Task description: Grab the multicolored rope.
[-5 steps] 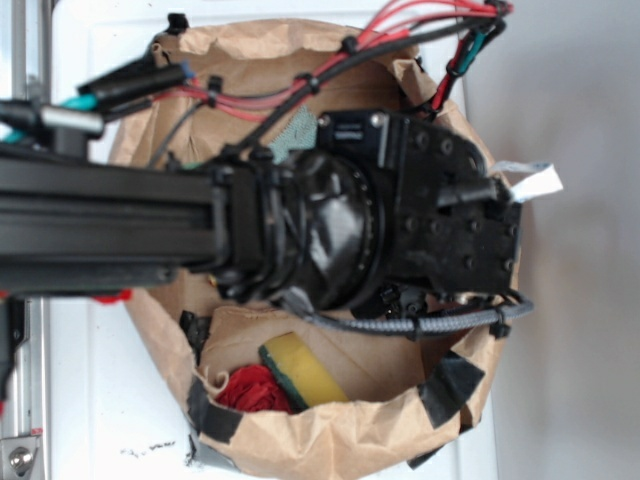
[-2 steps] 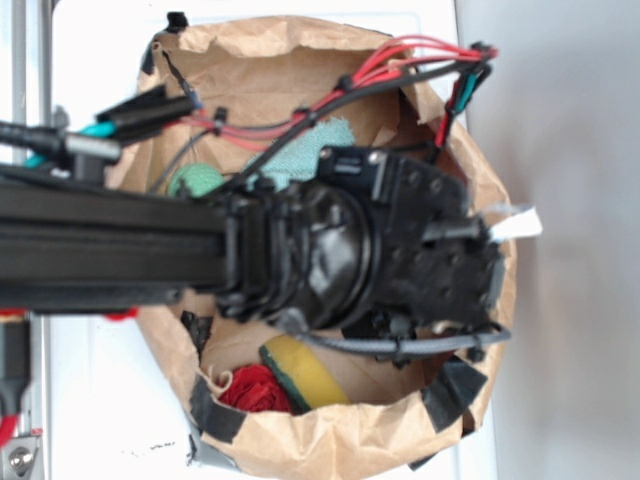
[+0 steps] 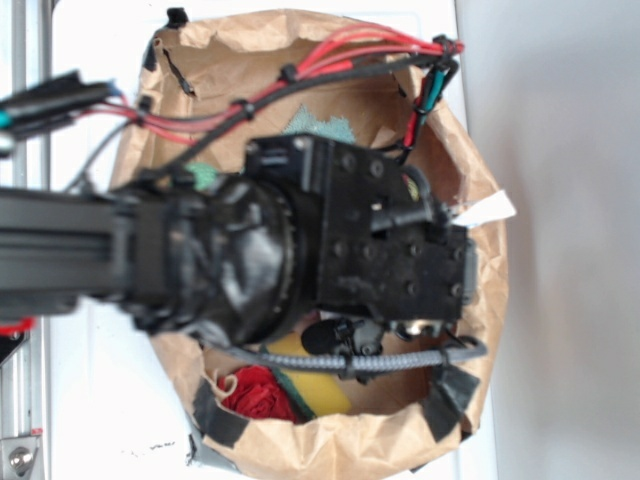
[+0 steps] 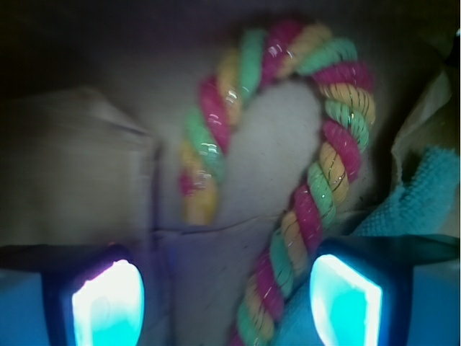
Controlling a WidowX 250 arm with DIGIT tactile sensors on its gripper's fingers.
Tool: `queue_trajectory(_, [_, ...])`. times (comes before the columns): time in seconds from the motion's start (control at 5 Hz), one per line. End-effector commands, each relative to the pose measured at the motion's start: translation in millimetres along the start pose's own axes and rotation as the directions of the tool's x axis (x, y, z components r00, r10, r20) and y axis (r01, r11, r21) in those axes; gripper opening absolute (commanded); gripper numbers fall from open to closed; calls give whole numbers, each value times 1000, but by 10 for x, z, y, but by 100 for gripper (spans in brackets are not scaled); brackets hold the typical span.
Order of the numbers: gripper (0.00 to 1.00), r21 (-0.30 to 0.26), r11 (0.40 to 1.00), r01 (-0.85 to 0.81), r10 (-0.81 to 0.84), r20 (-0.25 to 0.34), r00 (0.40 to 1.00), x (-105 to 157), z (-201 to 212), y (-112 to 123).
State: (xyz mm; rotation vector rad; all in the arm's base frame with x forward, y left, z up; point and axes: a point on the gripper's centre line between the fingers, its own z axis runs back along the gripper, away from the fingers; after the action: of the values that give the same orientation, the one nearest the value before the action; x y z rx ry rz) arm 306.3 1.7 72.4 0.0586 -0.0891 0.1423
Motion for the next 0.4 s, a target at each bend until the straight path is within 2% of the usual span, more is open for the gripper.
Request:
queue_trajectory(0.0, [100,-12,999,-49,49,55,997,196,247,61])
queue_trajectory(0.2, [100,-17,998,-56,57,66,996,206,260,52])
